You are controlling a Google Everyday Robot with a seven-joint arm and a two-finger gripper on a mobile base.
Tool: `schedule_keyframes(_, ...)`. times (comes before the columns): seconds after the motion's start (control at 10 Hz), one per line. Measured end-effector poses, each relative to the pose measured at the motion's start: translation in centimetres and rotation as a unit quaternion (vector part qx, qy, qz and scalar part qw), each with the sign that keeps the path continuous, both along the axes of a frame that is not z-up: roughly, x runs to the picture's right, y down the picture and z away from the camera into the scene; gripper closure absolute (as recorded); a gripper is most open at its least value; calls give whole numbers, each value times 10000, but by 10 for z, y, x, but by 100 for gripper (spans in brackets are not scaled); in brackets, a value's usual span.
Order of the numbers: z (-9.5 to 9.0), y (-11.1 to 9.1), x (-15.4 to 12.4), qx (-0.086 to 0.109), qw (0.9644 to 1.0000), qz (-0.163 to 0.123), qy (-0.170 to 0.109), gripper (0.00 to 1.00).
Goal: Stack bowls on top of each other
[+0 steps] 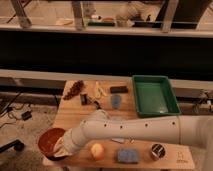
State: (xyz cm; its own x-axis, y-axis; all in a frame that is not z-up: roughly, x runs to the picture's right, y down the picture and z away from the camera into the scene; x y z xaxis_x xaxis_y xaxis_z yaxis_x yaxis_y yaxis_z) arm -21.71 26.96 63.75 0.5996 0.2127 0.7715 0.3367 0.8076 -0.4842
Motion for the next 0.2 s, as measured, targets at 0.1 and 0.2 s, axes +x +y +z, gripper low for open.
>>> schedule_keyframes(0.1,0,0,0,-2,10000,1,2,21)
schedule_keyframes(0.2,0,0,0,-1,10000,3,2,20)
